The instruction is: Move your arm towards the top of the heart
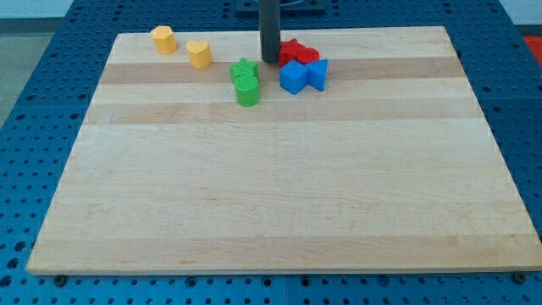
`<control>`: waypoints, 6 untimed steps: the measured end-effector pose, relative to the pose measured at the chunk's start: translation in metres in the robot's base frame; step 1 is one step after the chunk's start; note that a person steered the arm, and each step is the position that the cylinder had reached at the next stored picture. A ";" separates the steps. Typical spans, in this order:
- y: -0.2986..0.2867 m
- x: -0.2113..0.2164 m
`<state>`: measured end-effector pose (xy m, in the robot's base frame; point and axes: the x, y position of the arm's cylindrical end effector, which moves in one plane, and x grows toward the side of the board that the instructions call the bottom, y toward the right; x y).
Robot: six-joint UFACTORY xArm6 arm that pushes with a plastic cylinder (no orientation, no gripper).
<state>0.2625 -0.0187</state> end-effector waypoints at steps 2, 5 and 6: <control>-0.002 -0.003; -0.026 -0.065; -0.062 -0.070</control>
